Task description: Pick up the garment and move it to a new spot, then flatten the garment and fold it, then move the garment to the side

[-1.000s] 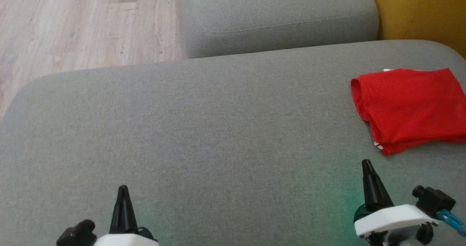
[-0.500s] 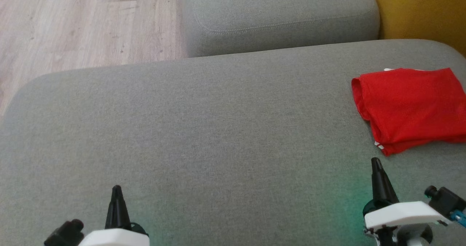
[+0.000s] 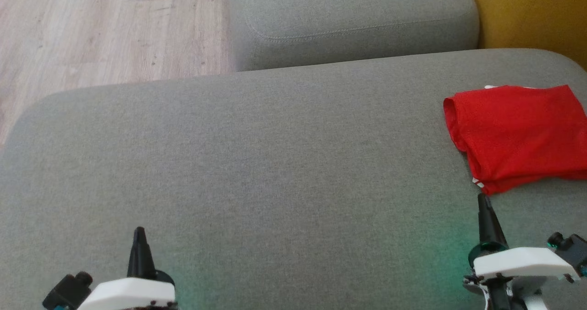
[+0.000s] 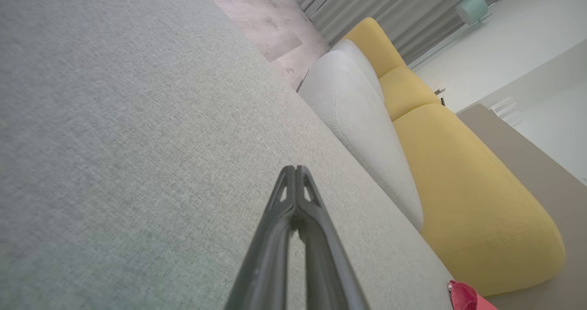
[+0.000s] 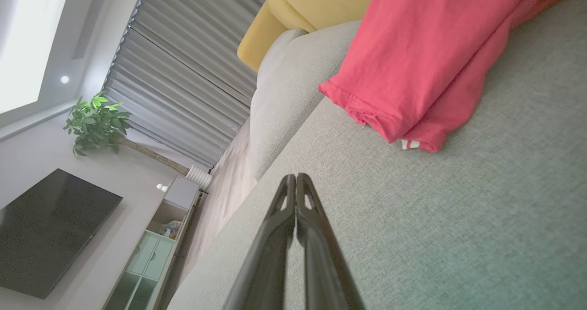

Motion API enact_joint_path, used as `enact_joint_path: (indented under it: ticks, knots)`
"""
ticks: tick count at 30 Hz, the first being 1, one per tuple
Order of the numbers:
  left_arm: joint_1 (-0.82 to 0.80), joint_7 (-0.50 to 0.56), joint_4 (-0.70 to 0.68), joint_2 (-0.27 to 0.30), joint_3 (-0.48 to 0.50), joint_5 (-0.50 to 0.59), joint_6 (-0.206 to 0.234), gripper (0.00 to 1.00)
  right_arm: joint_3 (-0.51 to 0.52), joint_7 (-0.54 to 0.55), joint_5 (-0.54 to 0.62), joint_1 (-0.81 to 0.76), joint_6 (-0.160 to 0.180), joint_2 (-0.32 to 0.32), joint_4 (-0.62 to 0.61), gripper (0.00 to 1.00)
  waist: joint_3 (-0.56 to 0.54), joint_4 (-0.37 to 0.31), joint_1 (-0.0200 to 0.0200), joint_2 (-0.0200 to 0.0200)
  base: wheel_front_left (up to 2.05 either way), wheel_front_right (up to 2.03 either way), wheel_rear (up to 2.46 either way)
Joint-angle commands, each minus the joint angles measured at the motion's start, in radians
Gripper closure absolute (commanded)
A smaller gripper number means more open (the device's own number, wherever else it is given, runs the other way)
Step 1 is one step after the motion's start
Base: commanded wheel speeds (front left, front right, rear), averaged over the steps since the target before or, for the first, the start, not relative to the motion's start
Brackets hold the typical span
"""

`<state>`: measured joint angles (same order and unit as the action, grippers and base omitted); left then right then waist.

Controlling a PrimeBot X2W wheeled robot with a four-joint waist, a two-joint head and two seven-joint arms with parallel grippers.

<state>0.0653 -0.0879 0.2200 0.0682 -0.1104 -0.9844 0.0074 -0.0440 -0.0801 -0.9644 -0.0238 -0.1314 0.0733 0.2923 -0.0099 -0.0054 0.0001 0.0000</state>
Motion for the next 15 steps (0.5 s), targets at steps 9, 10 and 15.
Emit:
enact_joint_path:
  ticks: [9,10,15]
  knots:
    - [-0.073,0.029,-0.019,0.016,0.053,-0.126,-0.031,1.00,0.017,0.030,-0.129,0.070,0.000,0.011,-0.041,1.00,0.002,0.001,-0.0001,0.0000,0.00,0.00,0.00]
    - [-0.075,0.032,-0.018,0.016,0.056,-0.137,-0.034,1.00,0.019,0.032,-0.140,0.071,0.000,0.011,-0.041,1.00,0.002,0.001,-0.0001,0.0000,0.00,0.00,0.00]
    - [-0.085,0.046,-0.013,0.016,0.069,-0.195,-0.045,1.00,0.031,0.047,-0.200,0.077,0.001,0.010,-0.042,1.00,0.004,0.002,-0.0001,0.0000,0.00,0.00,0.00]
